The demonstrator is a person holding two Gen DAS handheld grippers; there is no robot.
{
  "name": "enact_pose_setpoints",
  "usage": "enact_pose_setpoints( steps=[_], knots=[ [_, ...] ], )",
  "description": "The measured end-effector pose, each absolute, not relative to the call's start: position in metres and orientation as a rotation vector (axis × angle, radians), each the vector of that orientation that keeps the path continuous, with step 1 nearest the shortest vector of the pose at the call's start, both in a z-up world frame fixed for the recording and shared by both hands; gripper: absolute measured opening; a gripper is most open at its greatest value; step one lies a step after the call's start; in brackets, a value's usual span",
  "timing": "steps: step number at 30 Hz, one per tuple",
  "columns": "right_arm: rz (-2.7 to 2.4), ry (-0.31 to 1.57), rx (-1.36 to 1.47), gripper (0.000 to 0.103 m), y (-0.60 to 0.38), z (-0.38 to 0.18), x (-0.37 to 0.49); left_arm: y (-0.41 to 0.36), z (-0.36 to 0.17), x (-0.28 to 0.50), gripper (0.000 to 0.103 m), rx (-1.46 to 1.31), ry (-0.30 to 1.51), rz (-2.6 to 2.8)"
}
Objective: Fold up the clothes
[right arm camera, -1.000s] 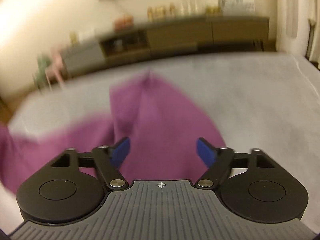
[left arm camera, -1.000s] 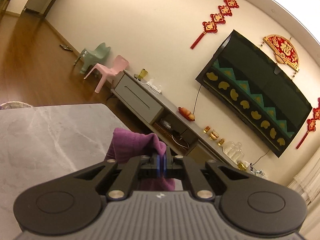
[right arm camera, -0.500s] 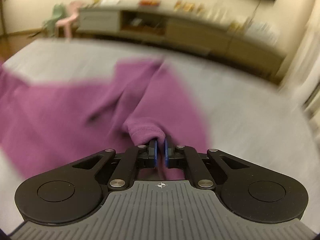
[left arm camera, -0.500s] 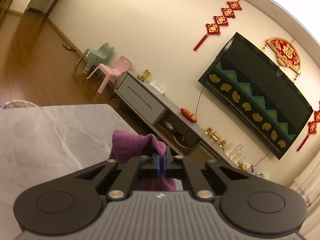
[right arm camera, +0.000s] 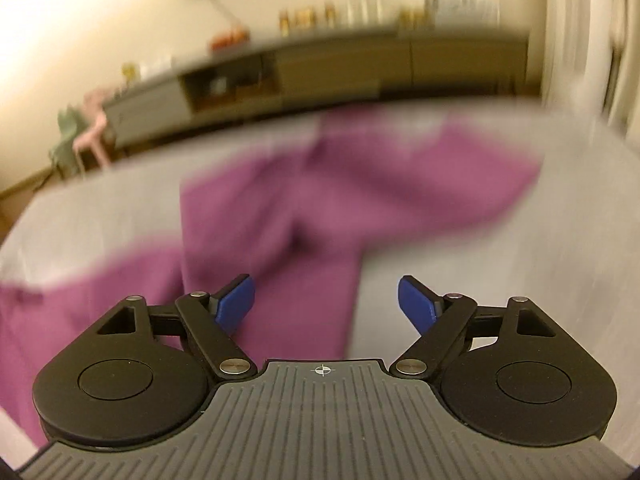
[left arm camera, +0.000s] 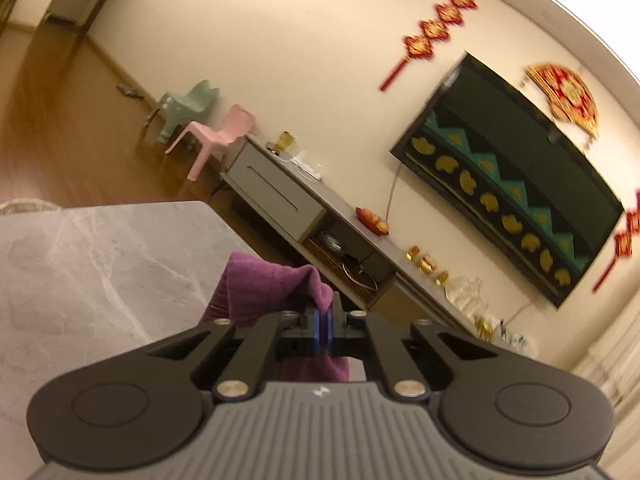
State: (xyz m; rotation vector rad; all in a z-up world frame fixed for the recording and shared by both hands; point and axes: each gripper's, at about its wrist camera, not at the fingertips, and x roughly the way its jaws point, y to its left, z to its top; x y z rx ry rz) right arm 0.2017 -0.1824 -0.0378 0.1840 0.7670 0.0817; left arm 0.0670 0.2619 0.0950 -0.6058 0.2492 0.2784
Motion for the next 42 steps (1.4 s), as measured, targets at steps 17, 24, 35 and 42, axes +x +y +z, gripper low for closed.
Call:
enact_pose_setpoints(
  steps=[17, 24, 35, 42],
  knots=[
    [-0.053, 0.186, 0.243, 0.008, -0.253, 0.149, 0.043, 0.290, 0.093, 0.053, 0.003, -0.714, 0.195, 0.376],
    [0.006, 0.723, 0.346, 0.054, -0.248, 0.021, 0.075, 0.280, 0.095, 0.052, 0.004, -0.664, 0.226, 0.328],
    [0.368, 0.805, -0.419, 0.020, -0.141, -0.004, 0.054, 0.296, 0.081, 0.071, 0.004, -0.726, 0.401, 0.074],
    [0.137, 0.742, -0.259, 0.000, -0.223, 0.021, 0.050, 0.326, 0.078, 0.019, 0.004, -0.712, 0.418, 0.058]
  ],
)
